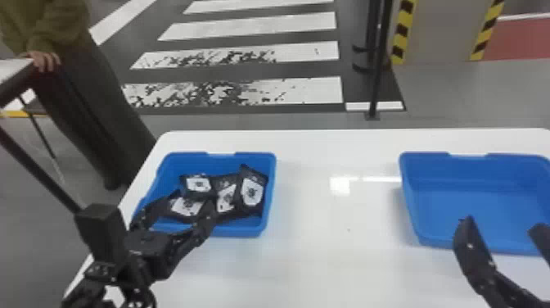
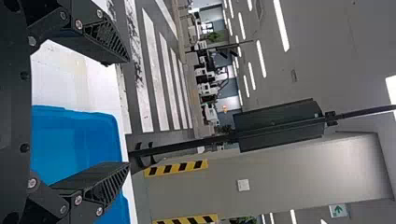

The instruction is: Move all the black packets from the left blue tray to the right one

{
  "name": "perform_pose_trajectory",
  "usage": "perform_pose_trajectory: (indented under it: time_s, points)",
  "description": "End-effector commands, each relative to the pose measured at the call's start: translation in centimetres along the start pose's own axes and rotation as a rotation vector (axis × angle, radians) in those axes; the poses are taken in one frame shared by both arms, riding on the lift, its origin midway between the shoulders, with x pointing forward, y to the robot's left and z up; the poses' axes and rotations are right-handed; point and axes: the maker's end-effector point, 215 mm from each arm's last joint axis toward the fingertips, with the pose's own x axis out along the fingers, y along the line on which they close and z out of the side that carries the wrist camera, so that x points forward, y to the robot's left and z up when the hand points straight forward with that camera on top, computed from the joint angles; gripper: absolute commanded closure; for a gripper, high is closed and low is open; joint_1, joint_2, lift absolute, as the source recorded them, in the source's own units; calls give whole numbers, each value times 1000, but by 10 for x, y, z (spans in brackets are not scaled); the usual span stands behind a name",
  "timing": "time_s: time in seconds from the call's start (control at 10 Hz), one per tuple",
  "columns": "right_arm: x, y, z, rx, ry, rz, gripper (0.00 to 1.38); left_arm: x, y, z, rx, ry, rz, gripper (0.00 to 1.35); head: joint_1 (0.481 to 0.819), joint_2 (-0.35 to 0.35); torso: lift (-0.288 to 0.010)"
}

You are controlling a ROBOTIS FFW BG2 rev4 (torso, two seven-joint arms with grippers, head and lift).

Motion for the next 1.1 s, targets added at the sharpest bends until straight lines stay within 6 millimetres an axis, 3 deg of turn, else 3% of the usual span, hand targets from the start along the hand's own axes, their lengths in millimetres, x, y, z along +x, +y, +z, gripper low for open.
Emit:
perform_pose_trajectory:
  time_s: [0.0,0.2,0.5,1.0]
  points:
    - [0,0,-1,4,2,-1,252,21,-2,-7,-12,37,-15,197,695,167,-140]
    - [0,-1,-4,13,7,0,254,46,3,-28,-41,99,-25,206,695,154,-140]
    - [1,-1,-5,20,7,2,257,95,-12,-48,-80,186,-114,249,695,136,-140]
    - [1,1,-9,36,13,6,259,129,-39,-70,-141,285,-218,343,695,98,-140]
